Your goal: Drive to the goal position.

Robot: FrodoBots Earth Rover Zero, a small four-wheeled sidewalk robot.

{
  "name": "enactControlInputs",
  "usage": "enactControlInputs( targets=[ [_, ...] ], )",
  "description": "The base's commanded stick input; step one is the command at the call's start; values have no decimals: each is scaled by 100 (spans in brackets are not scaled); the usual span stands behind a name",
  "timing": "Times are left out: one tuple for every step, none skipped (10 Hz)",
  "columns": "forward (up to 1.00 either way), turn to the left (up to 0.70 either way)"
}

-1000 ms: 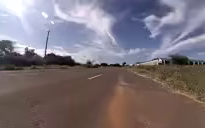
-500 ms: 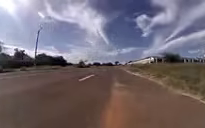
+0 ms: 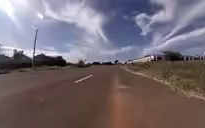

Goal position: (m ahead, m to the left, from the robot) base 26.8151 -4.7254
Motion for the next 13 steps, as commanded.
enactControlInputs(
  targets=[
    [85,0],
    [85,0],
    [85,0],
    [85,0],
    [85,0],
    [85,0],
    [85,0],
    [85,0],
    [85,0],
    [85,0],
    [85,0],
    [85,0],
    [85,0]
  ],
)
